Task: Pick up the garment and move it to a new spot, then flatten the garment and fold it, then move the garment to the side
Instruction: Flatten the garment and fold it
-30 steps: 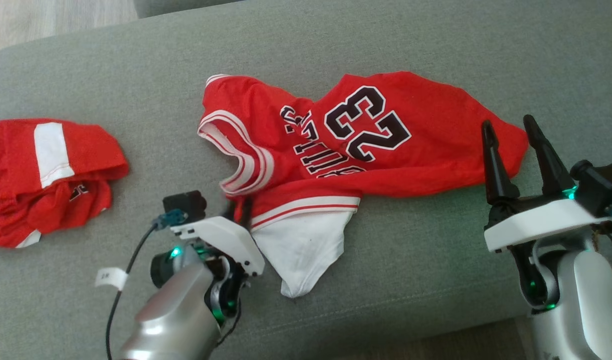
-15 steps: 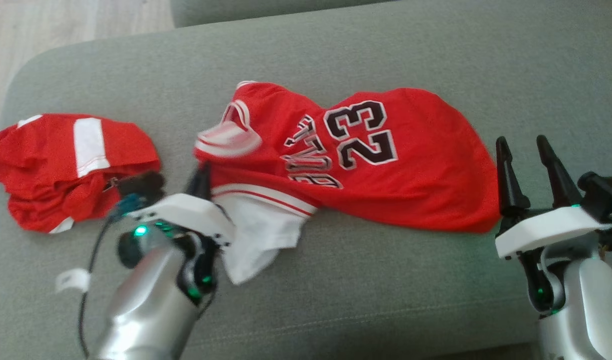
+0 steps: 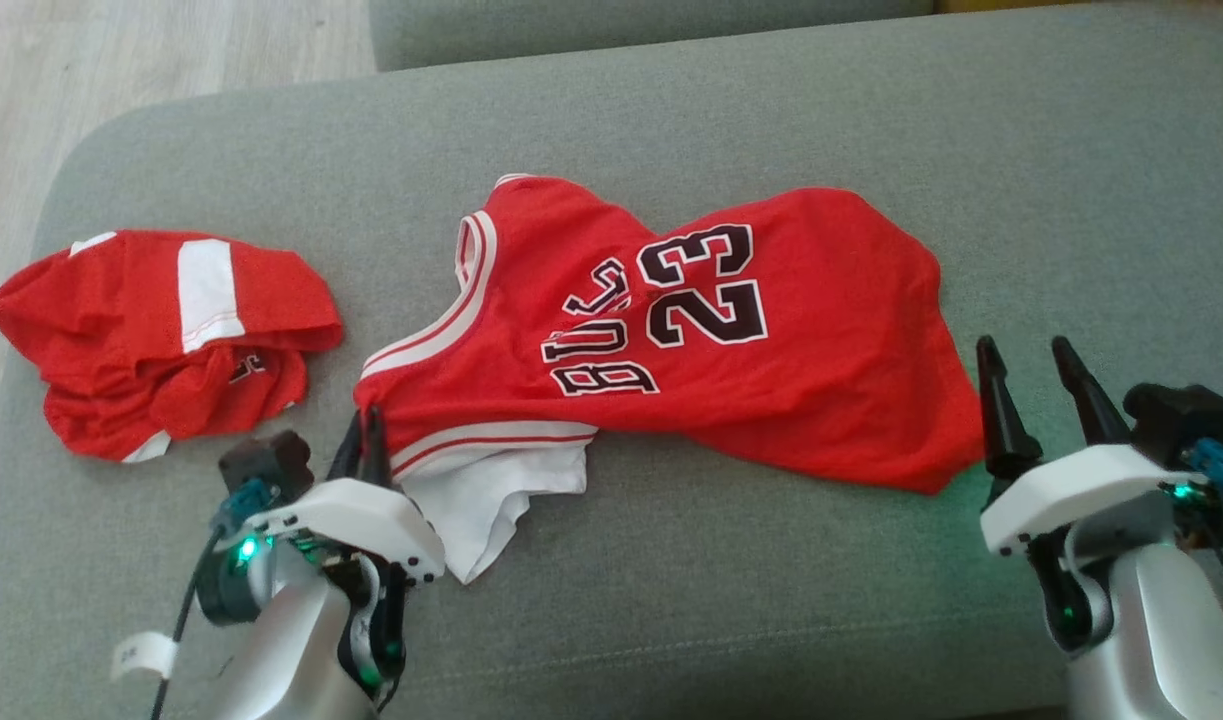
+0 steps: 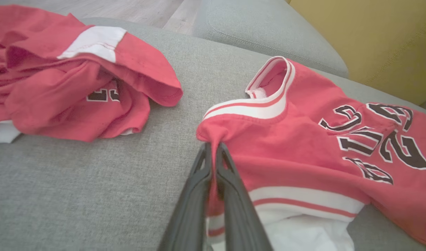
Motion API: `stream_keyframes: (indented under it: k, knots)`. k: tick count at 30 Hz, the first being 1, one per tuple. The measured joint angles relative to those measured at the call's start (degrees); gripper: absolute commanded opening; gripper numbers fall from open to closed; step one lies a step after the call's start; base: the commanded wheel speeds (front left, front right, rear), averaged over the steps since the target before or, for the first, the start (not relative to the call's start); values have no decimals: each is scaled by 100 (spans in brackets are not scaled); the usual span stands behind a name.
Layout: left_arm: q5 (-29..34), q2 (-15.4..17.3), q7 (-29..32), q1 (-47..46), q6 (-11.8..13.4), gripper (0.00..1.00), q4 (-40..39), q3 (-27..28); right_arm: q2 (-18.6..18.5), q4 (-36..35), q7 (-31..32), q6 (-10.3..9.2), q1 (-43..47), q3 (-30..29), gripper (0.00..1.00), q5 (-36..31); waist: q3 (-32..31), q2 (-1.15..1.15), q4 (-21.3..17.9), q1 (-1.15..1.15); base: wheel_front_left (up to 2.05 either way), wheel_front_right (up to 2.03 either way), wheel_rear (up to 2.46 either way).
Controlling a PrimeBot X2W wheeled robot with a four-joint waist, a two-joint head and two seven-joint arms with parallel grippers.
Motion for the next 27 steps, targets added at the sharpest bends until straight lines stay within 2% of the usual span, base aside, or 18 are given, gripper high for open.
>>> stream_keyframes:
  k: [1, 5, 9, 17, 21, 27]
  knots:
    - [44, -18, -1, 11, 23, 100, 13, 15, 0, 45, -4, 0, 2, -35, 100, -24, -14, 0, 0, 0, 0, 0, 0]
    - [187, -89, 0, 74, 1, 100, -176, 146, 0, 211, -99, 0, 26, -93, 100, -4, -110, 0, -6, 0, 0, 0, 0]
    - [398, -174, -1, 463, -259, 100, -808, 267, 1, 363, -258, 0, 268, -91, 100, 159, -262, 0, -15, 0, 0, 0, 0]
    - [620, -209, -1, 1466, -487, 100, -1641, 220, 5, 802, -480, 0, 736, -37, 100, 363, -386, 0, 24, 0, 0, 0, 0]
    - [623, -209, -1, 1669, -521, 100, -1722, 116, 5, 1005, -563, 0, 697, -45, 100, 514, -395, 0, 45, 0, 0, 0, 0]
    - [623, -209, -1, 1665, -476, 100, -1761, -65, 5, 1771, -677, 0, 346, -48, 100, 1060, -359, 0, 134, 0, 0, 0, 0]
